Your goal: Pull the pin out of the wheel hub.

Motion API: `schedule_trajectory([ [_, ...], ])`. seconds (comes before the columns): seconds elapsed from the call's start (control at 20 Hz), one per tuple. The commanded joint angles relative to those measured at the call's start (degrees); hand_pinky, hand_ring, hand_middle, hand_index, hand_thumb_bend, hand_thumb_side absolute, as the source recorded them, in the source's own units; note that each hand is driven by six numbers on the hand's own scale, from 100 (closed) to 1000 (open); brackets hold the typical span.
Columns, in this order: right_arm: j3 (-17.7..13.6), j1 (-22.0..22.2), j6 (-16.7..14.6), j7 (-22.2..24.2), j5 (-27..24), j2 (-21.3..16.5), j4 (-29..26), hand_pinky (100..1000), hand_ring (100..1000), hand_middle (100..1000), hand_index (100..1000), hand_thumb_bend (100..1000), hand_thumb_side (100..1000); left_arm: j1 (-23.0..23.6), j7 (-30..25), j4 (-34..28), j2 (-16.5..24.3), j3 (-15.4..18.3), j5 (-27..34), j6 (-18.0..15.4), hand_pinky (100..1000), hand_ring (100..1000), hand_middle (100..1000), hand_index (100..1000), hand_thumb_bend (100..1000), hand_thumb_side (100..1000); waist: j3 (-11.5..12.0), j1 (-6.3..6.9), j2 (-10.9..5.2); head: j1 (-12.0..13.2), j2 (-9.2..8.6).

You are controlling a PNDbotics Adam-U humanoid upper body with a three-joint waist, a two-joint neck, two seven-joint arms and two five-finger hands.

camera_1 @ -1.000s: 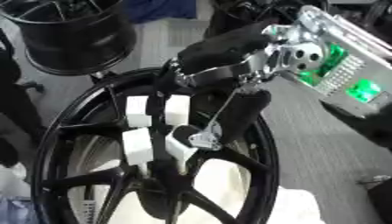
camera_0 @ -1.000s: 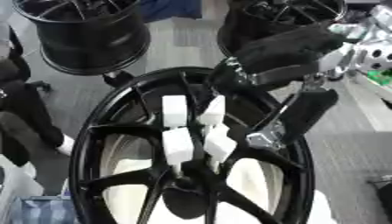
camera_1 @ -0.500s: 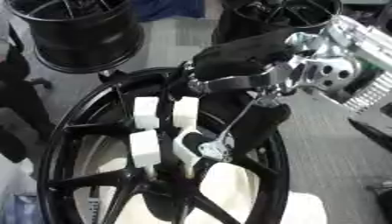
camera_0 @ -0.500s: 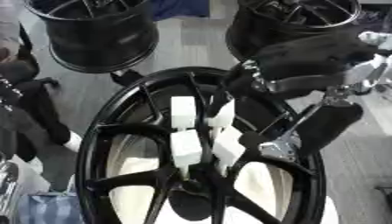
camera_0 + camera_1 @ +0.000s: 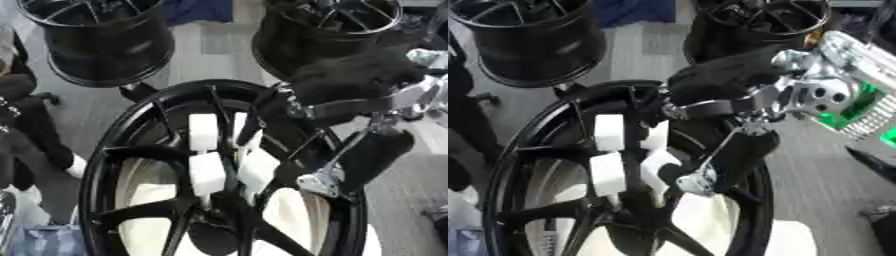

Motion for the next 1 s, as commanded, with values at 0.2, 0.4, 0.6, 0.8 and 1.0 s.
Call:
schedule_trajectory([
  [0.2,-0.6,-0.1,0.7,0.3,2.5,-0.9,0.1,884,843,787,872,100,424,-0.9,0.1,-0.6,1.2,0.4,0.1,0.0,739,768,659,867,100,794,0.0,0.44,-0.45,-1.1,0.52],
  [0.4,-0.5,0.2,-0.1,0.6,3.0,-0.5,0.9,883,847,795,872,101,425,-1.1,0.0,-0.7,1.1,0.4,0.1,0.0,739,768,659,867,100,795,0.1,0.59,0.06,-1.4,0.74],
  [0.6,-0.3,0.7,-1.4,0.8,3.3,-0.1,2.2,883,852,804,875,122,415,-1.3,0.0,-0.7,1.0,0.4,0.2,0.0,739,768,659,866,100,796,0.4,0.68,0.52,-1.6,1.26],
  [0.8,-0.2,0.9,-3.2,2.0,3.6,0.3,3.0,887,859,810,865,165,414,-1.4,0.0,-0.7,0.9,0.3,0.3,0.0,739,768,659,866,100,796,0.6,0.68,0.91,-1.7,1.57],
  [1.0,-0.2,1.2,-4.1,2.5,4.0,0.8,4.1,884,854,805,867,143,424,-1.5,0.0,-0.7,0.8,0.3,0.4,0.0,739,768,659,866,100,797,0.8,0.65,1.24,-1.7,1.53],
])
